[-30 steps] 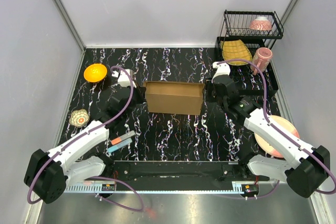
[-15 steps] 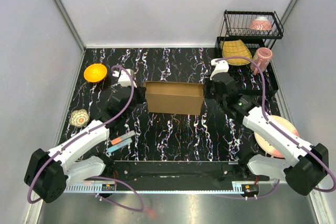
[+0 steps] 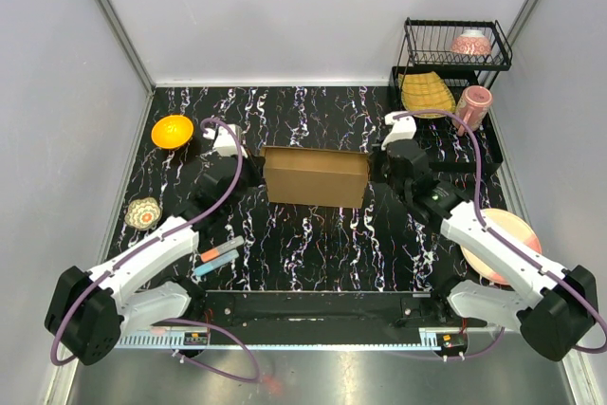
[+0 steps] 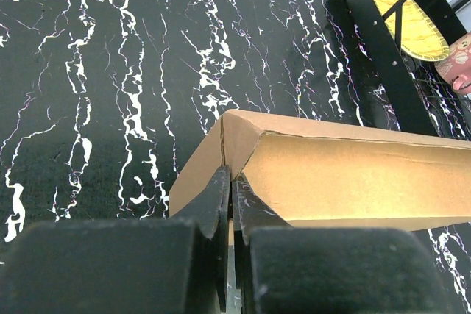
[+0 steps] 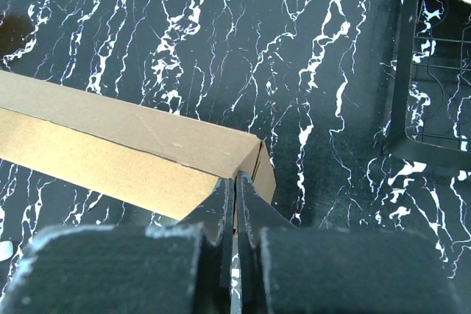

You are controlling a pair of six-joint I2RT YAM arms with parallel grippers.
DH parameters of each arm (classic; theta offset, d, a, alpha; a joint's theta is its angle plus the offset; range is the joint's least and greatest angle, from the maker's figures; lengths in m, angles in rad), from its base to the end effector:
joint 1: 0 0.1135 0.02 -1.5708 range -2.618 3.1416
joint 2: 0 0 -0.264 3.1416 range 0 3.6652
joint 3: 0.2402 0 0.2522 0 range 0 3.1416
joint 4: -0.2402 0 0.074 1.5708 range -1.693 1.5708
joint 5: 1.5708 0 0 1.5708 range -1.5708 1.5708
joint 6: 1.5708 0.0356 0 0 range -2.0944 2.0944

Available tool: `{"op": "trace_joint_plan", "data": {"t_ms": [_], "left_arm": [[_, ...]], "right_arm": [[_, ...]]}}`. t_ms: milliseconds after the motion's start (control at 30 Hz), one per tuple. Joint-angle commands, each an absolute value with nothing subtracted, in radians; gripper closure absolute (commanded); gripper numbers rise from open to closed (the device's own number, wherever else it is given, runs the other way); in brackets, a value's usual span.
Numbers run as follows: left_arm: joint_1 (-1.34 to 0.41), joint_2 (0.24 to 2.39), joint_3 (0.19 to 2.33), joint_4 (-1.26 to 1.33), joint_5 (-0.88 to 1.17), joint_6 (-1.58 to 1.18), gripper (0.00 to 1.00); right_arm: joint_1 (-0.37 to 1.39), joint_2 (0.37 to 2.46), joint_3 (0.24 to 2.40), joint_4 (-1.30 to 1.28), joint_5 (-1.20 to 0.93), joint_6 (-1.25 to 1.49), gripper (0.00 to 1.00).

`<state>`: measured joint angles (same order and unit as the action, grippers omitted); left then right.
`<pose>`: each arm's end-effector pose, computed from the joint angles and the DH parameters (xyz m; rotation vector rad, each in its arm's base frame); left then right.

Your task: Fold the paper box

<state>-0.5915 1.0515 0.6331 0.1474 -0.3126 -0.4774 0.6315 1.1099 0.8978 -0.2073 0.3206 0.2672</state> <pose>0.2063 -0.1254 0.2691 -0.1151 1.8498 -0.4629 0.2109 0.1404 0.3131 -0.1533 1.9713 0.2680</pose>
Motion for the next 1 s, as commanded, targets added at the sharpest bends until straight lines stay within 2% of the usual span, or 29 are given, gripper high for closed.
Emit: {"op": "trace_joint_plan", "data": {"t_ms": [0, 200, 433, 533, 567, 667, 800, 967], "left_arm": [[-0.589, 1.089, 0.592, 0.064, -0.327, -0.495, 1.00], [-0.589, 1.094, 0.568, 0.064, -0.328, -0.515, 1.00], [-0.589, 1.074, 0.572, 0.008, -0.353, -0.535, 1.00], [-0.589, 1.036, 0.609, -0.043, -0.380, -0.515, 0.91], [-0.589, 1.019, 0.623, -0.060, -0.385, -0.508, 0.81], [-0.589, 0.987, 0.687, -0.110, -0.390, -0.471, 0.66], [-0.588, 0.948, 0.713, -0.129, -0.364, -0.427, 0.56], [-0.586, 0.914, 0.730, -0.083, -0.318, -0.405, 0.50]], "right_arm": [[0.635, 1.092, 0.804, -0.230, 0.347, 0.311, 1.00], [0.637, 1.094, 0.715, -0.218, 0.342, 0.353, 1.00], [0.635, 1.101, 0.710, -0.232, 0.359, 0.364, 1.00], [0.637, 1.098, 0.732, -0.245, 0.365, 0.364, 1.00], [0.635, 1.100, 0.738, -0.255, 0.367, 0.364, 1.00], [0.637, 1.106, 0.761, -0.271, 0.371, 0.365, 1.00], [0.637, 1.115, 0.776, -0.282, 0.374, 0.370, 1.00], [0.635, 1.120, 0.792, -0.290, 0.373, 0.371, 1.00]]}}
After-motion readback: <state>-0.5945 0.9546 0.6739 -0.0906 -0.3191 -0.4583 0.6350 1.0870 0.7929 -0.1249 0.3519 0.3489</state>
